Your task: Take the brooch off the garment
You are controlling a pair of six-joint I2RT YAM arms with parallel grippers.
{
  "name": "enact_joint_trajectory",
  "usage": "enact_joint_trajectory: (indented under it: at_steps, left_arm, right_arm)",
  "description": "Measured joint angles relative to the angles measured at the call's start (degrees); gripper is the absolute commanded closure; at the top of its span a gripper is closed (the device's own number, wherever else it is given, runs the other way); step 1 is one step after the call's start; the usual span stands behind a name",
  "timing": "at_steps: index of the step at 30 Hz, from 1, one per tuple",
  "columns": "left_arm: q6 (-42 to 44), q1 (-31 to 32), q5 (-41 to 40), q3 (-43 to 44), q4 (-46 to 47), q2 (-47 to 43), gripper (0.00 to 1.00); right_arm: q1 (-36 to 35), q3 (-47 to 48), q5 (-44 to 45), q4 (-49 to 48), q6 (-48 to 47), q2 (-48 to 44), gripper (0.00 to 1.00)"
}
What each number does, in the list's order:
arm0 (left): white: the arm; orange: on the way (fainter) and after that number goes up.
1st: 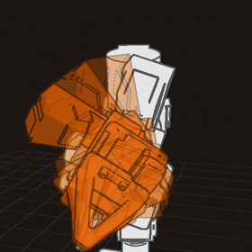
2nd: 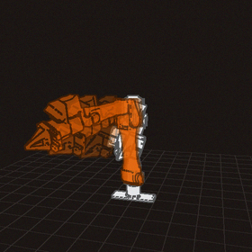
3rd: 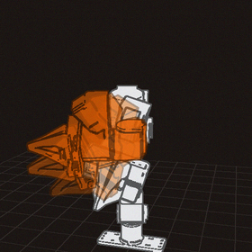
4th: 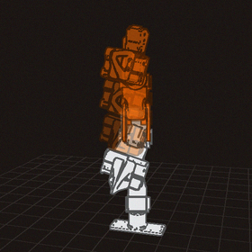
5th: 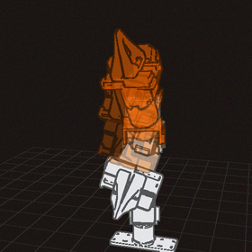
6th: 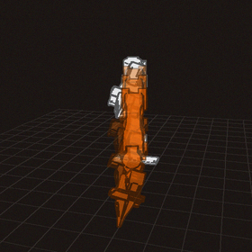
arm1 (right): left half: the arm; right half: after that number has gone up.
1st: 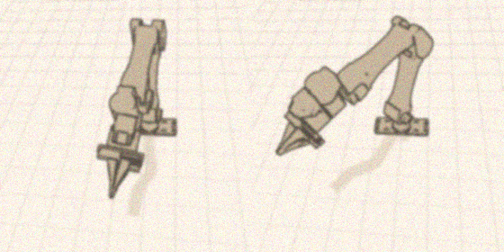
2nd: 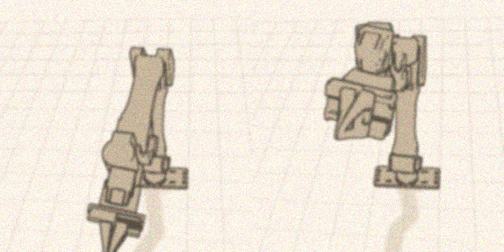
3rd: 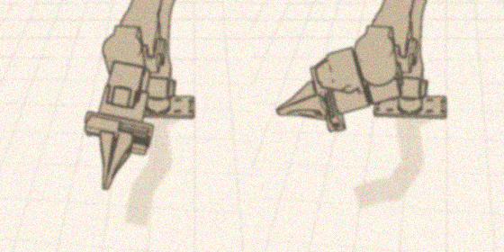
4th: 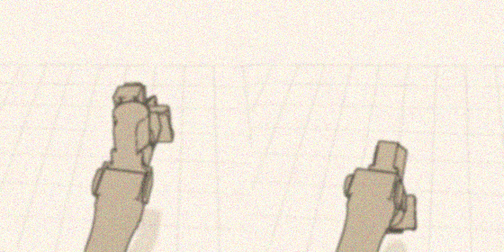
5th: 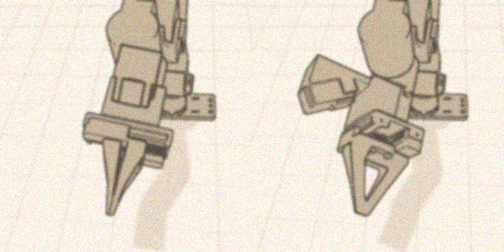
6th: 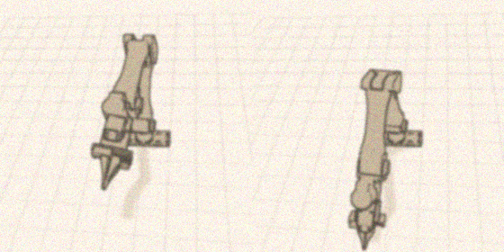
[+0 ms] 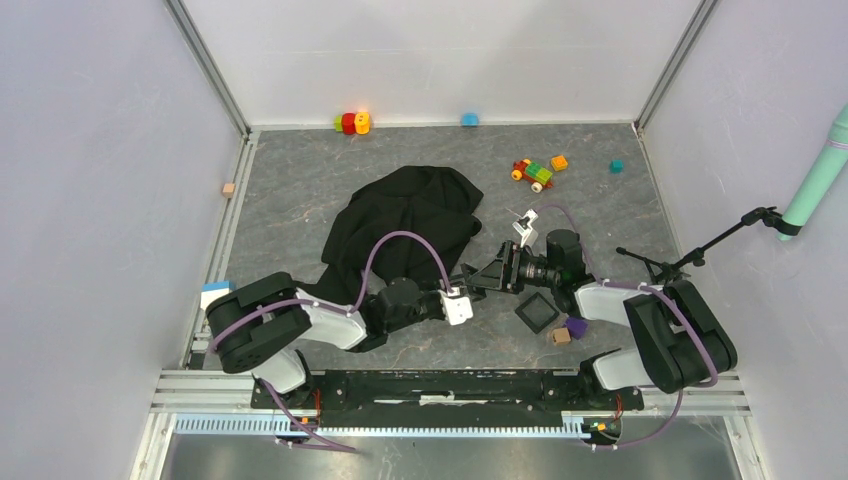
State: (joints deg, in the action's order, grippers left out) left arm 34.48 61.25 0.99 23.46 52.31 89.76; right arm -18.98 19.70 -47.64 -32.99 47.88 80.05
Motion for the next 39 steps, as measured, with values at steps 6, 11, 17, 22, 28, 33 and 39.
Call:
enact_joint_trajectory:
  at_steps: [6,11,17,22,28,33,39]
  left_arm:
    - [0.59,0.46,1.60,2.01,-4.22,0.24,0.66]
    - [0.81,0.87,2.69,3.10,-8.17,0.07,0.52]
    - [0.44,0.92,3.21,4.37,-13.99,-2.43,0.48]
    - [-2.45,0.92,3.21,5.03,-17.84,-4.76,0.42]
    - [-7.06,0.92,2.60,5.33,-20.79,-8.61,0.37]
    - [-13.42,0.92,-1.60,6.82,-23.78,-10.25,0.29]
    - [-22.80,0.92,-6.86,12.09,-32.63,-12.09,0.25]
  right_arm:
    - [0.00,0.00,-0.09,-0.20,0.33,0.28,0.43]
    - [0.09,0.00,-0.28,-0.48,0.44,0.28,0.43]
    - [1.16,0.00,-0.37,-0.33,0.26,0.50,0.43]
    - [2.25,0.02,-0.13,0.94,-1.49,0.90,0.43]
    - [5.07,1.27,1.75,5.97,-6.38,2.47,0.43]
    - [8.33,4.04,6.21,13.49,-12.68,2.34,0.42]
    - [10.23,8.70,18.08,25.07,-21.84,-1.51,0.41]
